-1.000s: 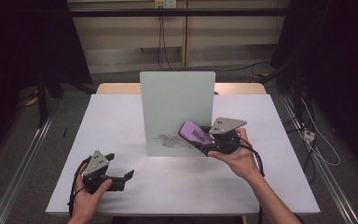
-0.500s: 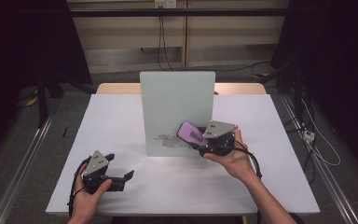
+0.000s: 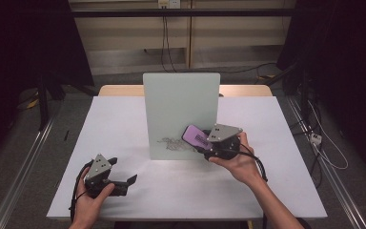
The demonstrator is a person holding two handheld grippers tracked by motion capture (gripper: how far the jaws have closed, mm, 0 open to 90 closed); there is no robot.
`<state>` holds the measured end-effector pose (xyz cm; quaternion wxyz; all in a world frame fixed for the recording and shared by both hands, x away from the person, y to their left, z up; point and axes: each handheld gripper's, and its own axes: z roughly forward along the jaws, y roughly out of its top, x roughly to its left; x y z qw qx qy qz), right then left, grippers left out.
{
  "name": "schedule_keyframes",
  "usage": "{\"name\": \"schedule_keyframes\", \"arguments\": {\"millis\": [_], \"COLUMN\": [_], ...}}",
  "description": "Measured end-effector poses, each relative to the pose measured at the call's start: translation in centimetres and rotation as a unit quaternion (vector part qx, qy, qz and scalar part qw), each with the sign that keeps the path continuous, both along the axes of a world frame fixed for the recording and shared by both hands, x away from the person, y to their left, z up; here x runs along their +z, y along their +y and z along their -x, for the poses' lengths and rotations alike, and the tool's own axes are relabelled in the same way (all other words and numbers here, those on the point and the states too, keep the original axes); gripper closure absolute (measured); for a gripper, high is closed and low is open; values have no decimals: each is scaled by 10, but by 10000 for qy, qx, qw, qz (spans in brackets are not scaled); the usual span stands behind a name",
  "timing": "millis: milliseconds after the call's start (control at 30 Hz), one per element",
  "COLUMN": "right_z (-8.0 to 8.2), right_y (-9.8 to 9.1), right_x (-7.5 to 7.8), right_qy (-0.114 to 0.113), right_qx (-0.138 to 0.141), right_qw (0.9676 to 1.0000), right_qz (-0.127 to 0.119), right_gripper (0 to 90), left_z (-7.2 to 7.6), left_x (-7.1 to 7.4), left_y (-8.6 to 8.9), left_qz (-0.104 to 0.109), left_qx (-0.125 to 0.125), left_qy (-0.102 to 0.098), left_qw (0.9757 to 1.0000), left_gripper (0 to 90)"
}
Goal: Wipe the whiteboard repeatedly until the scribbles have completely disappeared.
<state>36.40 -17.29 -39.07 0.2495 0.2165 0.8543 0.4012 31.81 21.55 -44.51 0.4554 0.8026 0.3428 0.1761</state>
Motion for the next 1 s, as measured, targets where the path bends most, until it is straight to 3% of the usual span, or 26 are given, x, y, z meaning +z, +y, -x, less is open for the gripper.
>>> {"name": "schedule_keyframes", "arguments": {"millis": [167, 1000], "right_z": [1, 4], "right_y": [0, 24], "right_x": [-3, -30], "right_qy": [9, 364], "right_qx": [-70, 224], "right_qw": [10000, 9990], "right_qz": [-22, 152], "right_gripper": [416, 416], "left_z": [0, 0], "left_x": [0, -1], "left_y": [0, -1], "left_qz": [-5, -29], "left_qx": [21, -22], "left_qy": [36, 61], "left_qw": [10000, 10000], "left_gripper": [49, 49]}}
